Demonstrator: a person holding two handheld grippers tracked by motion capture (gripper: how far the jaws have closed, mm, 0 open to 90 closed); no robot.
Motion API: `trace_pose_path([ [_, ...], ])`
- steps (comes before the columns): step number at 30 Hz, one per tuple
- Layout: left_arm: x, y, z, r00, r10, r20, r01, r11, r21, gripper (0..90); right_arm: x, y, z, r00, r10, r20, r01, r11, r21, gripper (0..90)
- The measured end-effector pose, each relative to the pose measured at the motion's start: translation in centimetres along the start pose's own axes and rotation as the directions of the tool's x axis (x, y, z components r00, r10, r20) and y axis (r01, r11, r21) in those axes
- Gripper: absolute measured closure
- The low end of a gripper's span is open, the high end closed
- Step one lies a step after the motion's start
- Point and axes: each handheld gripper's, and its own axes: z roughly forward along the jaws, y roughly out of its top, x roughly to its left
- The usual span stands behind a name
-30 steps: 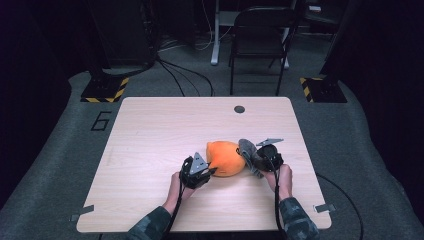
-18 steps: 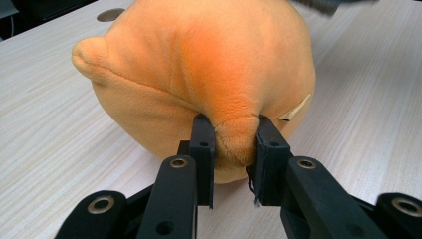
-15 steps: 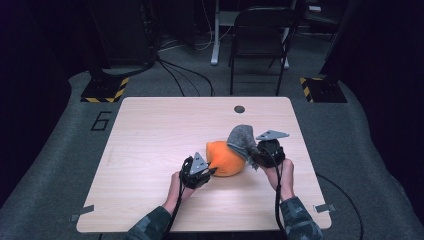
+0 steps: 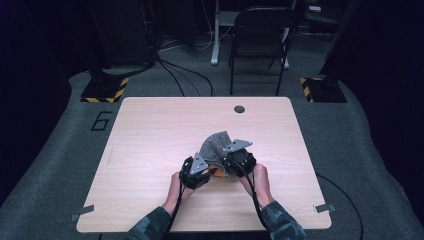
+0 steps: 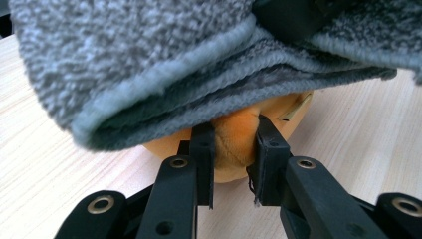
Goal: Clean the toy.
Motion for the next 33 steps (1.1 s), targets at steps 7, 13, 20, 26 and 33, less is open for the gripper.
trace_pose_path([
  [7, -0.1, 0.0, 0.0, 1.0000, 0.002, 0.004, -0.002, 1.0000, -0.001, 74.6, -1.3, -0.6, -0.7, 0.9996, 0.010, 0.028, -0.010, 1.000, -0.001, 72.7],
  [13, 0.0, 0.0, 0.0, 1.0000, 0.001, 0.008, -0.001, 1.0000, -0.002, 74.6, -2.9, -1.5, -1.2, 0.9963, 0.065, 0.057, -0.066, 0.998, 0.014, 72.7],
  [20, 0.0, 0.0, 0.1, 0.9999, -0.001, 0.010, 0.001, 1.0000, -0.003, 74.6, -5.4, -3.1, -0.9, 0.9886, 0.129, 0.077, -0.133, 0.990, 0.040, 72.8],
  [26, -0.1, 0.1, 0.1, 0.9999, 0.001, 0.014, -0.001, 1.0000, -0.003, 74.6, -7.0, -4.5, 0.0, 0.9788, 0.181, 0.096, -0.189, 0.979, 0.073, 72.9],
  [33, 0.0, 0.0, 0.1, 0.9999, -0.002, 0.015, 0.003, 1.0000, -0.005, 74.5, -8.3, -6.3, 1.6, 0.9689, 0.210, 0.130, -0.229, 0.962, 0.148, 72.9],
])
